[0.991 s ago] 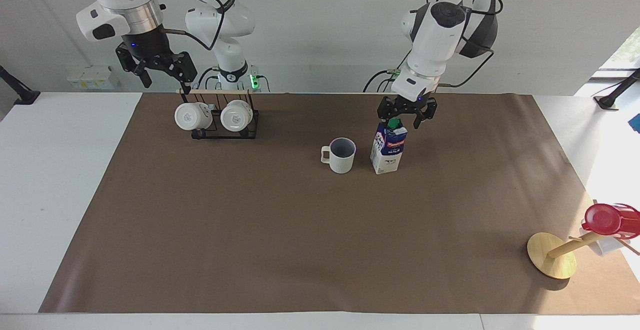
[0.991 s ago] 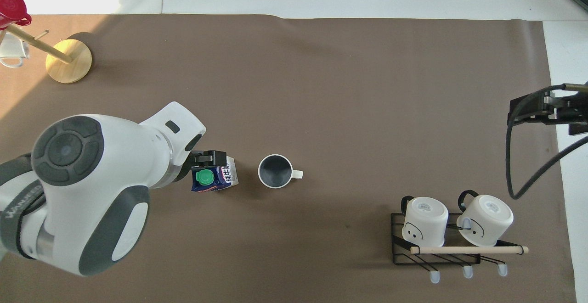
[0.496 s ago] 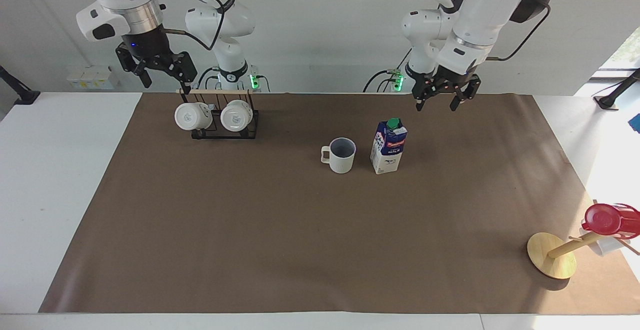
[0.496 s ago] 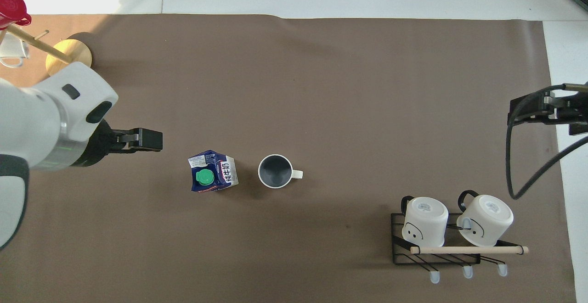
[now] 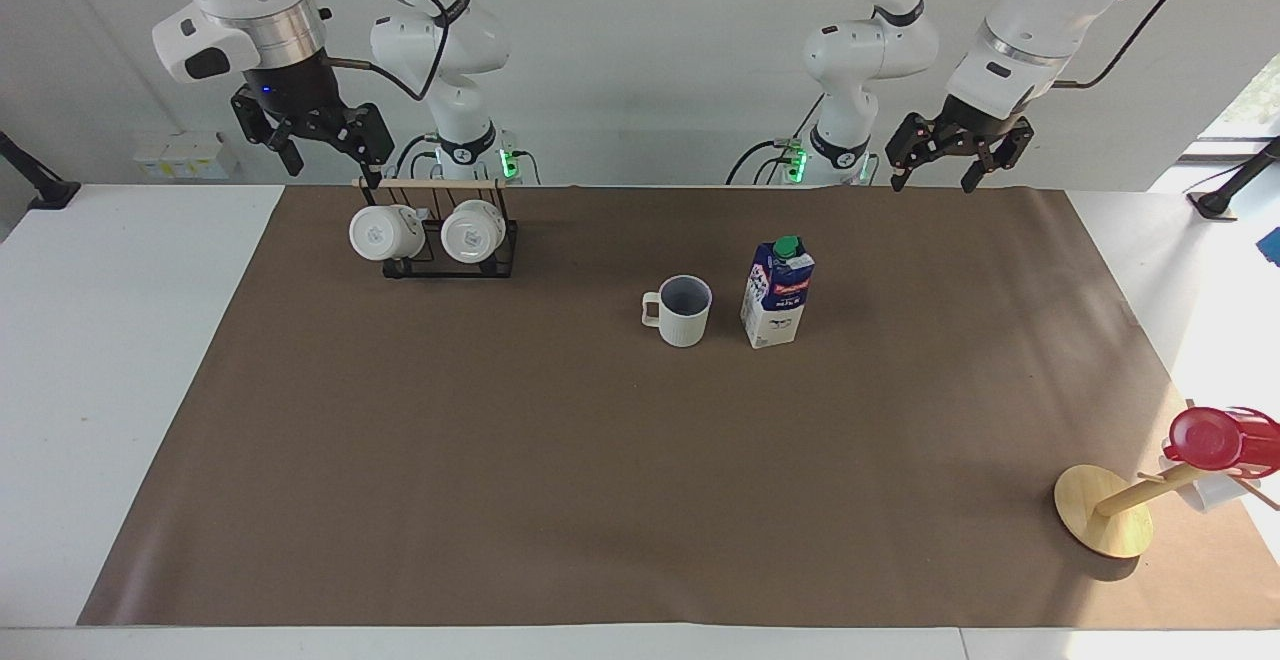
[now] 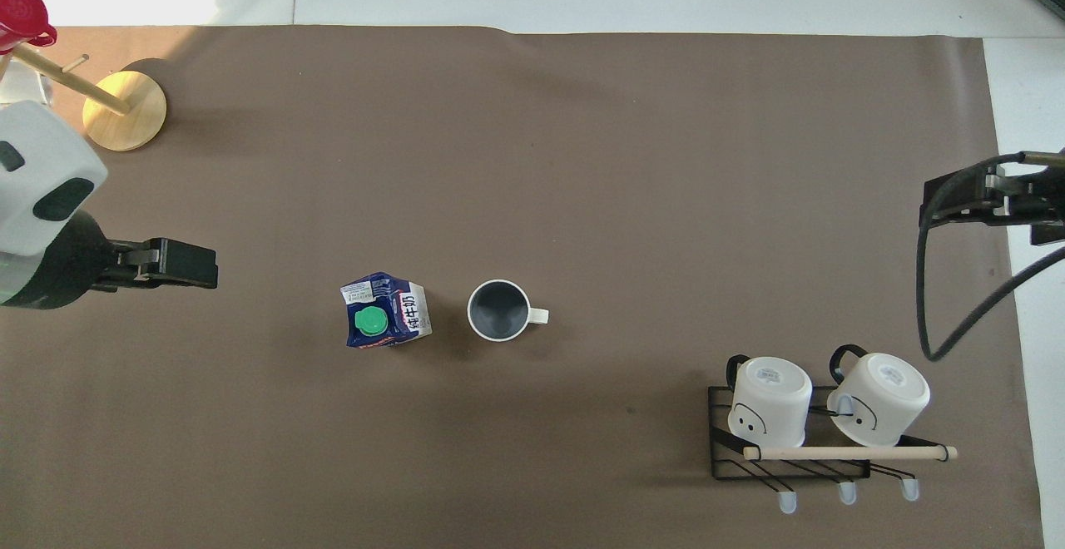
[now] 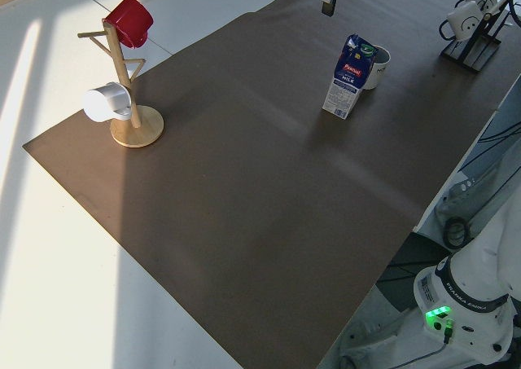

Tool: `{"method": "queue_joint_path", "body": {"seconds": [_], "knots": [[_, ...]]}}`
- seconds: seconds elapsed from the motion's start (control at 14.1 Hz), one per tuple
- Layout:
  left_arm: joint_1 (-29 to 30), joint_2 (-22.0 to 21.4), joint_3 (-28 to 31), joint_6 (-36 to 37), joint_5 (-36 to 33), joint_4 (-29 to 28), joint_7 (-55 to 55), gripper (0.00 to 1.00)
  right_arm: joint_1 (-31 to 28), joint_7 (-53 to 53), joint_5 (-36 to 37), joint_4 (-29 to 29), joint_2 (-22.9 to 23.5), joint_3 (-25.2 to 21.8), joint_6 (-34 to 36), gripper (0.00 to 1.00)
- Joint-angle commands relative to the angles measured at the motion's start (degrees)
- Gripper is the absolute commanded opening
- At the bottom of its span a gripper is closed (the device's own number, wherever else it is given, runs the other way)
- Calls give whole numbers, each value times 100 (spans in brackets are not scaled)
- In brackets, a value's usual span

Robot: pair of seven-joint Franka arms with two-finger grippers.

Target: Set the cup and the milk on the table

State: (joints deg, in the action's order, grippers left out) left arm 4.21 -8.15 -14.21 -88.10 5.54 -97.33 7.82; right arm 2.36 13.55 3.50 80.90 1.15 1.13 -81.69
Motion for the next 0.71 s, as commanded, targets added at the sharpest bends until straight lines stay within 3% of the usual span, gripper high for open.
{"method": "queue_joint_path", "body": {"seconds": [0.0, 0.64], "knots": [[229, 6, -55, 372, -71, 197, -297, 100, -95, -142, -69, 145, -133, 36, -5, 100], [484, -3, -47, 505, -71, 188, -755, 100, -148, -160, -69, 137, -124, 36, 4, 100]]}}
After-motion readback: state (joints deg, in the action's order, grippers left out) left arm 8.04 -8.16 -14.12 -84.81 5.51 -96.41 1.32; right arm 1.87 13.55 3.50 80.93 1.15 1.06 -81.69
